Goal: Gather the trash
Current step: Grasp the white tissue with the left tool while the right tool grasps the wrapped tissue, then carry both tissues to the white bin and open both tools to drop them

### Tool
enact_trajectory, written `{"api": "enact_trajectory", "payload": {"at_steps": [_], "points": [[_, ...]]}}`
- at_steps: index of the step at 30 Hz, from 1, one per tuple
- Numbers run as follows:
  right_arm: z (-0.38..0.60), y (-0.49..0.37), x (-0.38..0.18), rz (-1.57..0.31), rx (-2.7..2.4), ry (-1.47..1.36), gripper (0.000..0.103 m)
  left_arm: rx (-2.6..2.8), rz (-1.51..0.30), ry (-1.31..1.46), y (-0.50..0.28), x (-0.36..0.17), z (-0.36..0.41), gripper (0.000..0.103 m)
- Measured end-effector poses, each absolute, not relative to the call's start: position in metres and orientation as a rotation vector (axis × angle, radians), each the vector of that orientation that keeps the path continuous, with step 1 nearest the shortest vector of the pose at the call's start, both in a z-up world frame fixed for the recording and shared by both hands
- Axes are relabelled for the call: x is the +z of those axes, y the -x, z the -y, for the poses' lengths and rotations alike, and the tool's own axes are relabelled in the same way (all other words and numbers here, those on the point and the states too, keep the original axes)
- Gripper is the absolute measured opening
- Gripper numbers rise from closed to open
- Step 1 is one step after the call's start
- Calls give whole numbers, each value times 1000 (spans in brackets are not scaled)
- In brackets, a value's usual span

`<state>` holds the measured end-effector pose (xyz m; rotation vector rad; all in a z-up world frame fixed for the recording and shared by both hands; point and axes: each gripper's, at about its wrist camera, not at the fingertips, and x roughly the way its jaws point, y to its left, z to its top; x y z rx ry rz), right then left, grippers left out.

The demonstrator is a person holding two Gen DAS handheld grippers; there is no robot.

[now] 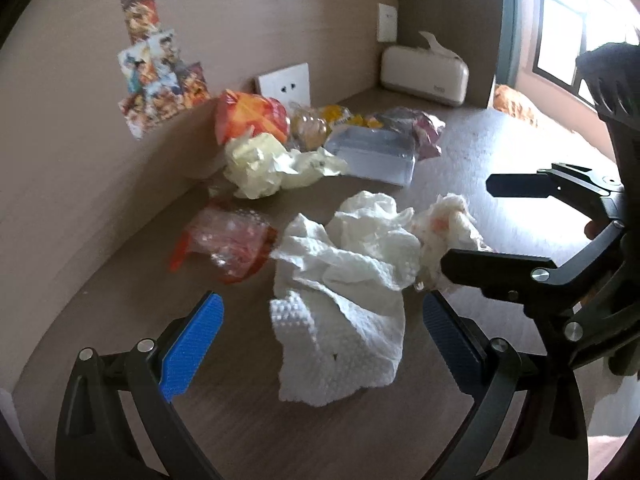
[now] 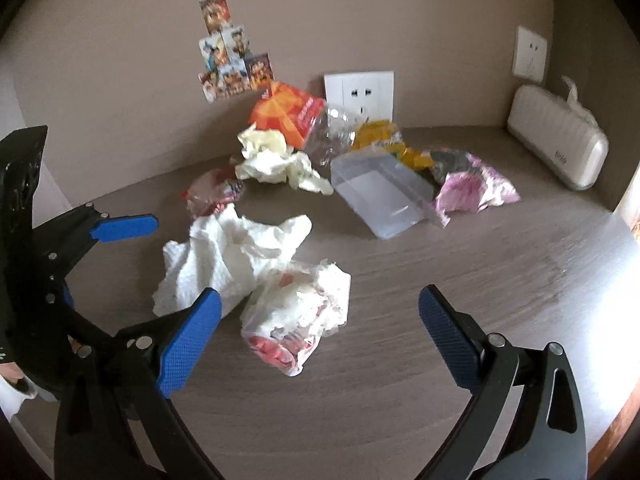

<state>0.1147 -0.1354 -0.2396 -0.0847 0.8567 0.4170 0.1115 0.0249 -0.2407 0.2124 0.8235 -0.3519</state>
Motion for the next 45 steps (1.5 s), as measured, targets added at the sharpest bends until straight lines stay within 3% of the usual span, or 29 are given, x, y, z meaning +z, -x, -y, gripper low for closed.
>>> {"api": "enact_trajectory", "payload": {"at_steps": [6,7,8,10,12,14,22,30,38,45], "points": [[133,-121,-250,-888,443,83,87,-362,-844,-234,-118,-248,-20,96],[133,-122,-252,-892,448,79,81,-381,-853,-225,-119,-249,-20,90],[132,-124,-254,-906,463,66,75,-400,-866,-219,-120,-251,-19,71],[130,-126,-258,-927,477,65,53,-408,-904,-208,-128,-256,-19,51],[128,-126,-260,-924,478,73,51,-429,-905,-186,-131,-255,-20,34],[127,-124,-259,-923,486,80,50,-432,-915,-175,-135,-254,-20,10],[134,-109,-235,-879,491,75,48,-395,-868,-122,-110,-226,-16,8],[169,-72,-163,-733,451,77,48,-350,-763,-154,-86,-164,-3,9],[234,-32,-119,-648,340,79,48,-416,-676,-221,-61,-121,54,9],[309,6,-105,-633,240,61,48,-535,-652,-255,-34,-113,136,9]]}}
